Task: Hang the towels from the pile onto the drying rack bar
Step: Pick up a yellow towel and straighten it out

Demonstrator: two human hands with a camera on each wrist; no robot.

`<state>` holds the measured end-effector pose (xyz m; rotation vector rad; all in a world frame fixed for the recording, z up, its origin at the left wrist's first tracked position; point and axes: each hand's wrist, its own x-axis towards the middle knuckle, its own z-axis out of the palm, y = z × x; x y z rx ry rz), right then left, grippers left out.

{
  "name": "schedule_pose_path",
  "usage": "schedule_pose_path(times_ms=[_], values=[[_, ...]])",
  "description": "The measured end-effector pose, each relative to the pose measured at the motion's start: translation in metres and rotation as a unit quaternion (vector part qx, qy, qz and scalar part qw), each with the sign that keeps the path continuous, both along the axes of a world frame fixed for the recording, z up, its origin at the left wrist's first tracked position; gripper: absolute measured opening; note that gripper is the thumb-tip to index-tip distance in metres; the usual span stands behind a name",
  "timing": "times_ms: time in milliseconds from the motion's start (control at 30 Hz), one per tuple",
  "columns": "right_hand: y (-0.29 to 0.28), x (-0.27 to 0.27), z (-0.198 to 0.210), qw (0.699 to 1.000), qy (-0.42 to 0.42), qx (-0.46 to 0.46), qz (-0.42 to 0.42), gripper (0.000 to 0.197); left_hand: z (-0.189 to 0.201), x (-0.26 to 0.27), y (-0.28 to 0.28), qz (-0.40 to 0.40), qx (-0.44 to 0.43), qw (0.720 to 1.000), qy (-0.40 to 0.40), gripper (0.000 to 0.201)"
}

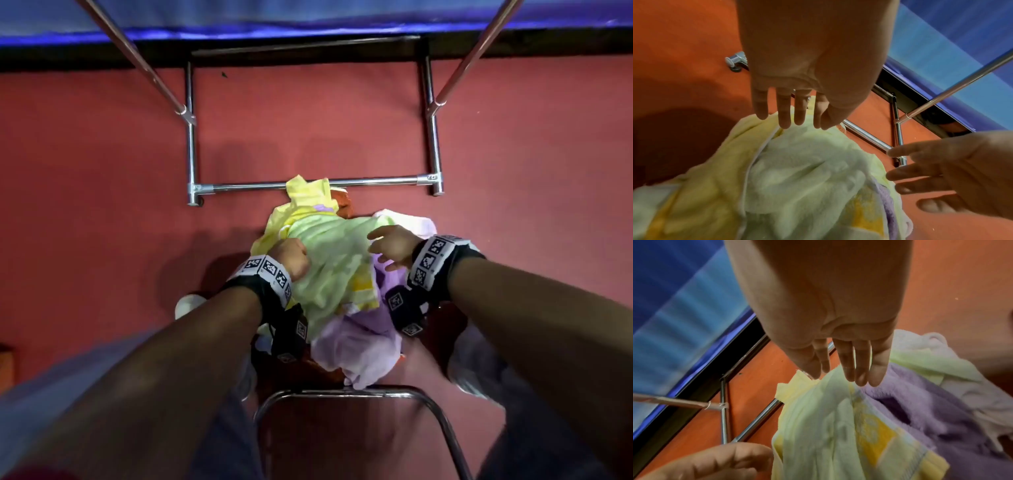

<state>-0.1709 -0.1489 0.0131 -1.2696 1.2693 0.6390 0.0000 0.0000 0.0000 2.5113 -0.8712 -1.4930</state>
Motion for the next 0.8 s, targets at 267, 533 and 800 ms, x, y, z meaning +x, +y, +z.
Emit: schedule_pose_path(times_ms=[267, 533, 800], values=[[0.02, 0.003, -0.028, 0.988, 0.003, 0.054, -0.142, 0.016, -0.015, -0.012, -0.015, 0.001, 0.02, 1.0, 0.015, 0.022], [0.026, 0.005, -0.04, 0.98, 0.035, 0.04, -0.193, 0.021, -0.01, -0.01, -0.011, -0.008, 0.003, 0.999, 0.035, 0.02], [0.026, 0.001, -0.017, 0.976, -0.031, 0.083, -0.198, 0.023, 0.0, -0.011, -0.007, 0.021, -0.019, 0.997, 0.076, 0.02]])
